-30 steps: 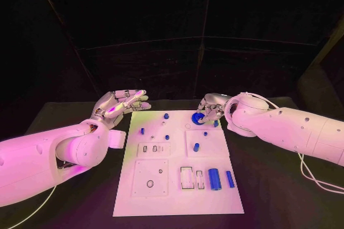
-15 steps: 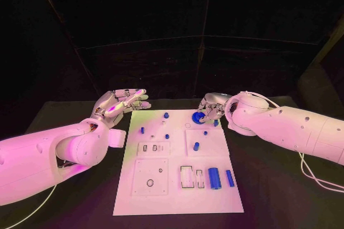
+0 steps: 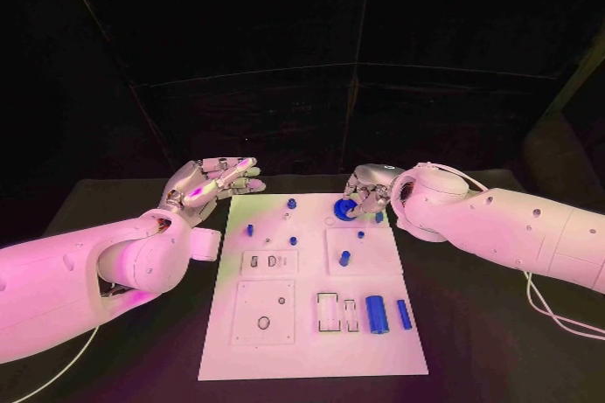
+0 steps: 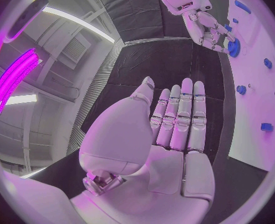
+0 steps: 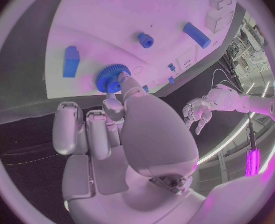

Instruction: Assemble the parts on the task board

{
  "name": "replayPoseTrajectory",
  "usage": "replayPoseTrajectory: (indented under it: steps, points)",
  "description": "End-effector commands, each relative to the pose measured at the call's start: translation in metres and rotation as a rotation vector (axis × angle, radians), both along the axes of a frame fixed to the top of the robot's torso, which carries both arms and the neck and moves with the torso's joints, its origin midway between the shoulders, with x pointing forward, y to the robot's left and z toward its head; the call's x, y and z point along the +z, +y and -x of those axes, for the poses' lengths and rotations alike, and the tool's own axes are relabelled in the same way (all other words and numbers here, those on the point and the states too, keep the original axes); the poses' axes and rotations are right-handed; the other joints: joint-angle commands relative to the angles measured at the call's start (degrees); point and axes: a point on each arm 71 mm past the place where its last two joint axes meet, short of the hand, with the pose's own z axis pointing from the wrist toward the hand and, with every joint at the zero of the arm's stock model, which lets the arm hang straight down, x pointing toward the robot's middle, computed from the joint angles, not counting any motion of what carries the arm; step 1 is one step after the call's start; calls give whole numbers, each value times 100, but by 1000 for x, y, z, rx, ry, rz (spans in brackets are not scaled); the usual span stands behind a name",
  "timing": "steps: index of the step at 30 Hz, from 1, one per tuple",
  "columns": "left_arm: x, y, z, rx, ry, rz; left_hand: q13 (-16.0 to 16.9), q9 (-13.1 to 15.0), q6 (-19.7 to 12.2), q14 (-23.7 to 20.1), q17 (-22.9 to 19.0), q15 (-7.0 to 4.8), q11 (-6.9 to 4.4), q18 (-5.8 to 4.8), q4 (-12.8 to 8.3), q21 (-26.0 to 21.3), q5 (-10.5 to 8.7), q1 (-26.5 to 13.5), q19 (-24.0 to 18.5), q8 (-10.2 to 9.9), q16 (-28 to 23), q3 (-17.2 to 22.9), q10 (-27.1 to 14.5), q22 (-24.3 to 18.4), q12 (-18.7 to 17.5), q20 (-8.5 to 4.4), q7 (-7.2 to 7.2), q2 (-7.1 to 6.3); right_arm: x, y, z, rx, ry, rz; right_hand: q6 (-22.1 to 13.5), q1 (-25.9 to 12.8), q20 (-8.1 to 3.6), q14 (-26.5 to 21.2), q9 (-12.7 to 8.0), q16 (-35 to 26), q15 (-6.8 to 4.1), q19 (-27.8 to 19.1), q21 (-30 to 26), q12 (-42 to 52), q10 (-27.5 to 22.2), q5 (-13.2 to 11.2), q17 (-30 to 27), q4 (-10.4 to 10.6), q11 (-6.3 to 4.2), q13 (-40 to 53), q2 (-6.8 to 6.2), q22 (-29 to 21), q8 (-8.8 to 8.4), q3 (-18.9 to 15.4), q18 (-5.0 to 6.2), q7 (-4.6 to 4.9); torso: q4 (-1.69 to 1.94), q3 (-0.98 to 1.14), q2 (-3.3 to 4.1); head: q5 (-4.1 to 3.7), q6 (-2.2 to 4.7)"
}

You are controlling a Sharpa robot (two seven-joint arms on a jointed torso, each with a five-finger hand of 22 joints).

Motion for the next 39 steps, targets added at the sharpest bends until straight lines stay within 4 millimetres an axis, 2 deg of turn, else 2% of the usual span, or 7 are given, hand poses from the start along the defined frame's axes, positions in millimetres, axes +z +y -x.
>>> replayPoseTrajectory:
  steps: [1,7,11,18,26,34,39]
  points:
    - [1,-2,1,-15,-10,5,1,-4,44,40,5,2,1,83,-36,-8,-18,-13,56,-35,-10,9,58,-4,-11,-1,-15,33,7,7,4,27,-66,-28,107,-118,-21,340,19,46,-44,54,35,89,92,83,171,38,-8,114,-7,49,23,74,-92,-38,11,-2,-3,16,18]
    - [2,-2,1,-16,-10,5,1,-4,44,40,5,2,1,83,-36,-8,-18,-13,56,-35,-10,9,58,-4,-11,-1,-15,33,17,20,16,56,-160,-64,187,-240,-42,354,3,78,-63,110,65,172,162,198,246,104,-25,238,-74,132,-10,154,-108,-62,12,-4,0,36,18]
    - [2,-2,1,-16,-10,5,1,-4,44,40,5,2,1,83,-36,-8,-18,-13,56,-35,-10,9,58,-4,-11,-1,-15,33,23,30,23,79,-216,-80,209,-274,-52,362,-8,97,-70,169,95,219,201,362,292,127,-34,316,-105,219,-49,240,-125,-68,7,-9,-6,112,35]
    - [2,-2,2,-17,-10,6,2,-4,47,42,7,1,0,84,-37,-10,-18,-15,59,-38,-15,9,62,-6,-15,-2,-16,36,25,57,28,131,-245,-73,212,-278,-53,363,-11,100,-71,206,114,224,206,388,301,131,-35,328,-110,274,-60,266,-137,-68,13,-11,3,176,27]
    - [2,-2,2,-19,-10,7,2,-4,47,42,7,1,0,84,-37,-10,-18,-15,59,-38,-15,9,62,-6,-15,-2,-16,36,16,91,30,184,-239,-50,211,-269,-54,368,-13,110,-72,228,124,228,209,389,326,124,-35,338,-117,306,-71,291,-143,-68,20,-6,4,271,-19]
    - [2,-3,2,-22,-10,8,2,-4,49,45,9,1,1,84,-40,-13,-18,-15,61,-42,-19,8,65,-9,-20,-2,-15,37,3,109,28,196,-197,-10,208,-269,-55,367,-17,110,-71,229,125,211,198,373,326,125,-32,324,-117,310,-86,320,-144,-64,7,-1,6,332,-50]
    - [2,-4,2,-22,-10,8,2,-4,49,45,9,1,1,84,-40,-13,-18,-15,61,-42,-19,8,65,-9,-20,-2,-15,37,-4,116,26,199,-177,15,205,-272,-55,365,-19,106,-70,230,126,199,189,359,316,125,-30,313,-121,312,-95,336,-145,-61,-4,4,1,382,-105]
